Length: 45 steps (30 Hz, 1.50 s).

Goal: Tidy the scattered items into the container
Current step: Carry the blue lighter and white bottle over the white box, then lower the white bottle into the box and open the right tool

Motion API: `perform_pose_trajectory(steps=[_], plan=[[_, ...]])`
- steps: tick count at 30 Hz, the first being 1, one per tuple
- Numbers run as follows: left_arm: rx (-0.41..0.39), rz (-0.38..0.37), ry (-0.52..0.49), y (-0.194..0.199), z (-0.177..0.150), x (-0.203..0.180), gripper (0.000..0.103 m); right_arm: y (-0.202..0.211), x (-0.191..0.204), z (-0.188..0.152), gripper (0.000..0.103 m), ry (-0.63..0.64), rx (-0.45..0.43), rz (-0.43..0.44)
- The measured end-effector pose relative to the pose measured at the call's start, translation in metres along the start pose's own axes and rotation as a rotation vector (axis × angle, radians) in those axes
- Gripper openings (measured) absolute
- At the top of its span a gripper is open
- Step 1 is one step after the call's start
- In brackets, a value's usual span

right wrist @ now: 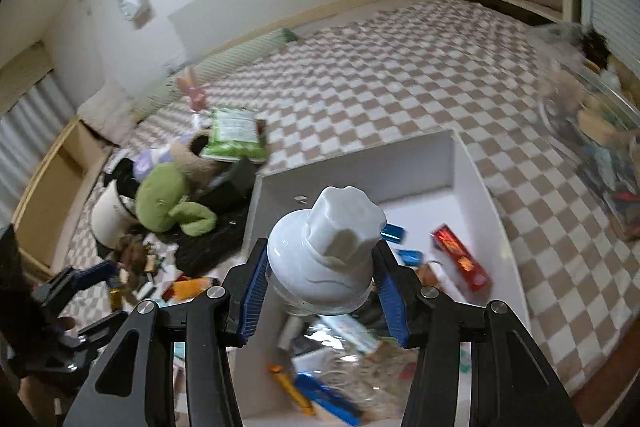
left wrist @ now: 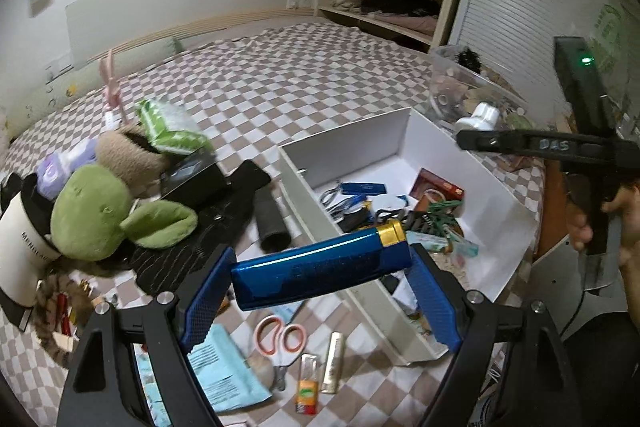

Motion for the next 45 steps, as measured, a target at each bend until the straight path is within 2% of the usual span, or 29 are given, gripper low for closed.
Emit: perform_pose_trajectory(steps=[10,19,32,36,45], plan=[[0.014,-0.027,-0.036,-0.014,0.009,-0.033,0.086,-0.044,-0.034,-0.014,0.052,-0.024,0.163,-0.120],[0.039,-0.035,-0.085,-0.030,0.008,-0.056,0.086,-0.079,-0.050,-0.016,0.052,-0.077,0.262,-0.147],[0.058,-0.030,-0.114,-0.042,0.008,-0.067,0.086,-0.113,-0.065,-0.018,0.052,-0.145,0.337,-0.169],[0.063,-0.029,-0.113,-0.044,0.008,-0.067,0.086,-0.127,-0.065,-0.022,0.052,-0.130,0.377,-0.192],[0.068,-0.041,-0.107,-0.045,0.010,-0.073,0.086,-0.132,-0.073,-0.026,0.054,-0.141,0.391,-0.226]])
Point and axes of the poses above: each gripper's, at about its wrist camera, not at the fingertips, and y roughly against the way its jaws point, x to its left, z to its top, the point moved 5 cm from there along -y, roughly the way its jaws point, and after that the axes turned 14 degrees about z, right-handed, at the moved point
